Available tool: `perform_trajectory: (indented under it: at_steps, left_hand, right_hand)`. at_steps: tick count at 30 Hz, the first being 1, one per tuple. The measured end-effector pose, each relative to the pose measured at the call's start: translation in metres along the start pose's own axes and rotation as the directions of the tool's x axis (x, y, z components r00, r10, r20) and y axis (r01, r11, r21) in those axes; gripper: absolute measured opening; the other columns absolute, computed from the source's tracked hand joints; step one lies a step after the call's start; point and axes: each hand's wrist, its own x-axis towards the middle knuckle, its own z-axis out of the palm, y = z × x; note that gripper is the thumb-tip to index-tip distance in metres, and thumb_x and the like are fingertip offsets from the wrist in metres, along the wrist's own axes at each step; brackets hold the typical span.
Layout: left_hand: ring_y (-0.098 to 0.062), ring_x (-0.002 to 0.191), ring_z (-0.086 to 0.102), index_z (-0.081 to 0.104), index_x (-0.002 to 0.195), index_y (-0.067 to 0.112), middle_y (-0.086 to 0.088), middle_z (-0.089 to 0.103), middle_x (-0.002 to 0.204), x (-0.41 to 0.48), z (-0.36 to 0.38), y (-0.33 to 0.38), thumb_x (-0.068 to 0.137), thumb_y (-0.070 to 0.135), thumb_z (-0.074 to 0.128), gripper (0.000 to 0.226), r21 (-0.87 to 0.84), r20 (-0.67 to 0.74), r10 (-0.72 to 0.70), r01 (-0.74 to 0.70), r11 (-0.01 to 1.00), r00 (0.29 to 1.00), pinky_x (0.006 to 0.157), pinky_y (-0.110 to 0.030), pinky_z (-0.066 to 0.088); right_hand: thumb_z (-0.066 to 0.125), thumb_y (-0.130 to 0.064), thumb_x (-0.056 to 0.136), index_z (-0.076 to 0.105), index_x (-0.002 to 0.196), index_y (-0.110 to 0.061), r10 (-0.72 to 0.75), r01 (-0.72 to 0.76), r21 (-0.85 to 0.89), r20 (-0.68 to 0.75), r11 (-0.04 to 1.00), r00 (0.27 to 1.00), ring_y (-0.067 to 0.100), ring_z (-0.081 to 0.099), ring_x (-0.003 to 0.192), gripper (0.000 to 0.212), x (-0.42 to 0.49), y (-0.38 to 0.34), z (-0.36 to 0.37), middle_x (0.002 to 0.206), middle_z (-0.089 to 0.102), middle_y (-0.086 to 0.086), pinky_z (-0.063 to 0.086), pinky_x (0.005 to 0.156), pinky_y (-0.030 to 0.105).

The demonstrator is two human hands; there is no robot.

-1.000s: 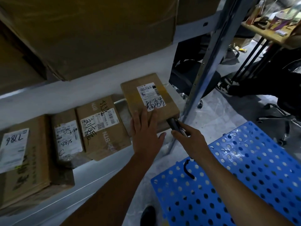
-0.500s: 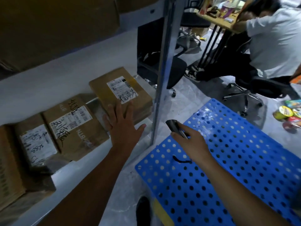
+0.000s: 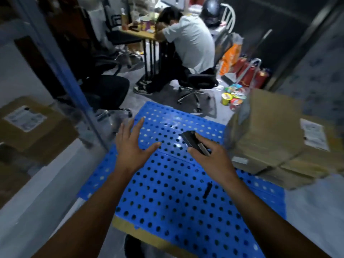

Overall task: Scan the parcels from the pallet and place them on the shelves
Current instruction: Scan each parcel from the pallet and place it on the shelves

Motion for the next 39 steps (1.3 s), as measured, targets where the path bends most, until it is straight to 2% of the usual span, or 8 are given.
perform_trajectory:
  at_steps: [3,7,10,13,19,25,32,39]
  left_hand:
    - [-0.025,0.158,0.005,0.024,0.158,0.045,0.007,0.017,0.169,-0.011,0.042,0.050,0.078,0.078,0.065,0.095,-0.121,0.095,0.133,-0.121,0.985,0.987,0.123,-0.062,0.013]
    - [-0.020,0.158,0.001,0.022,0.156,0.048,0.015,0.012,0.167,-0.022,0.087,0.108,0.077,0.072,0.065,0.093,-0.208,0.220,0.239,-0.194,0.959,0.946,0.124,-0.061,0.012]
    - [-0.007,0.155,-0.003,0.014,0.151,0.061,0.025,0.007,0.164,-0.020,0.116,0.142,0.077,0.073,0.067,0.091,-0.316,0.314,0.323,-0.223,0.922,0.893,0.124,-0.060,0.016]
    - [-0.011,0.157,0.003,0.009,0.150,0.066,0.018,0.006,0.169,-0.007,0.142,0.172,0.070,0.089,0.060,0.098,-0.385,0.399,0.372,-0.215,0.897,0.838,0.122,-0.059,0.023]
    - [-0.018,0.156,0.017,0.018,0.157,0.051,0.010,0.021,0.167,0.034,0.190,0.220,0.062,0.088,0.071,0.114,-0.493,0.405,0.476,-0.253,0.833,0.780,0.118,-0.056,0.034]
    - [-0.008,0.140,0.042,0.036,0.146,0.056,0.016,0.041,0.153,0.049,0.223,0.225,0.064,0.069,0.085,0.096,-0.582,0.332,0.481,-0.225,0.782,0.811,0.107,-0.048,0.050]
    - [0.012,0.112,0.057,0.042,0.133,0.064,0.047,0.049,0.125,0.037,0.224,0.221,0.070,0.061,0.083,0.075,-0.625,0.253,0.383,-0.152,0.766,0.889,0.081,-0.026,0.060]
    - [0.008,0.129,0.047,0.043,0.147,0.035,0.037,0.042,0.136,-0.028,0.174,0.195,0.080,0.044,0.083,0.078,-0.618,0.127,0.308,-0.168,0.768,0.943,0.098,-0.010,0.046]
  right_hand:
    - [0.068,-0.053,0.089,0.042,0.149,-0.045,0.044,-0.044,-0.002,-0.090,0.999,0.995,-0.016,0.056,0.083,0.066,-0.030,0.022,-0.054,0.152,0.045,-0.017,0.056,0.089,0.034]
    - [0.069,-0.057,0.086,0.047,0.148,-0.036,0.089,-0.093,-0.005,-0.248,0.996,0.965,0.004,0.051,0.128,0.069,-0.062,0.053,-0.109,0.152,0.046,-0.015,0.047,0.105,0.039]
    - [0.071,-0.054,0.086,0.047,0.148,-0.036,0.137,-0.139,0.016,-0.328,0.990,0.935,0.009,0.054,0.124,0.069,-0.078,0.075,-0.137,0.149,0.049,-0.011,0.050,0.089,0.020]
    - [0.070,-0.051,0.088,0.047,0.149,-0.034,0.152,-0.183,-0.039,-0.407,0.982,0.901,0.005,0.054,0.123,0.067,-0.085,0.092,-0.156,0.147,0.053,-0.011,0.041,0.079,0.004]
    - [0.068,-0.059,0.084,0.047,0.148,-0.037,0.235,-0.277,-0.002,-0.524,0.961,0.818,0.006,0.054,0.121,0.070,-0.097,0.112,-0.175,0.139,0.056,-0.011,0.048,0.099,0.025]
    - [0.070,-0.055,0.084,0.050,0.145,-0.037,0.259,-0.341,-0.003,-0.644,0.940,0.720,-0.023,0.053,0.086,0.066,-0.095,0.130,-0.198,0.104,0.056,-0.015,0.044,0.065,0.001]
    - [0.072,-0.052,0.084,0.051,0.144,-0.038,0.241,-0.296,0.019,-0.630,0.955,0.738,-0.007,0.058,0.097,0.065,-0.101,0.150,-0.205,0.113,0.059,-0.015,0.044,0.075,0.007]
    - [0.072,-0.048,0.085,0.053,0.137,-0.045,0.141,-0.149,0.027,-0.520,0.989,0.842,-0.007,0.061,0.102,0.055,-0.118,0.151,-0.203,0.108,0.061,-0.030,0.050,0.082,0.014]
